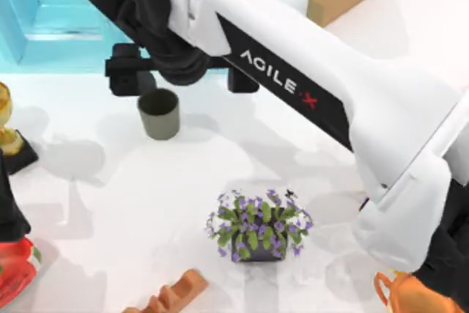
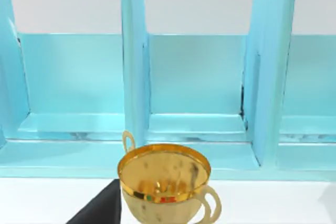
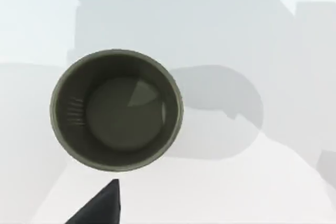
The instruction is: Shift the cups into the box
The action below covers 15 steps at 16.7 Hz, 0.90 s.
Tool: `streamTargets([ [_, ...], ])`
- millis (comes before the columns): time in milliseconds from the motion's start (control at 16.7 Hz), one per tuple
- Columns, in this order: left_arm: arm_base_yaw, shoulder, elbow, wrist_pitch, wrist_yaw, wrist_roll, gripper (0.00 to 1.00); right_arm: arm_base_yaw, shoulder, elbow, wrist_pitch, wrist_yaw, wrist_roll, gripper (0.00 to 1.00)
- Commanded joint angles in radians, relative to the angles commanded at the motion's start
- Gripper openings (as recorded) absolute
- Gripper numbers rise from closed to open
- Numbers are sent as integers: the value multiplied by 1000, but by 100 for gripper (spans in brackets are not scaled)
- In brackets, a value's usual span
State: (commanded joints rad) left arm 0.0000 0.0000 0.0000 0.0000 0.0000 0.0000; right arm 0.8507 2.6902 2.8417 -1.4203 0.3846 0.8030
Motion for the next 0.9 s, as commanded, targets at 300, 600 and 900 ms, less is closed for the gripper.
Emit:
streamTargets([
  [300,0,0,0,0,0,0,100,37,49,59,13,13,47,100],
  [600,0,0,0,0,0,0,100,31,58,51,28,11,42,100],
  [900,0,0,0,0,0,0,100,-9,153,49,142,0,1,100],
])
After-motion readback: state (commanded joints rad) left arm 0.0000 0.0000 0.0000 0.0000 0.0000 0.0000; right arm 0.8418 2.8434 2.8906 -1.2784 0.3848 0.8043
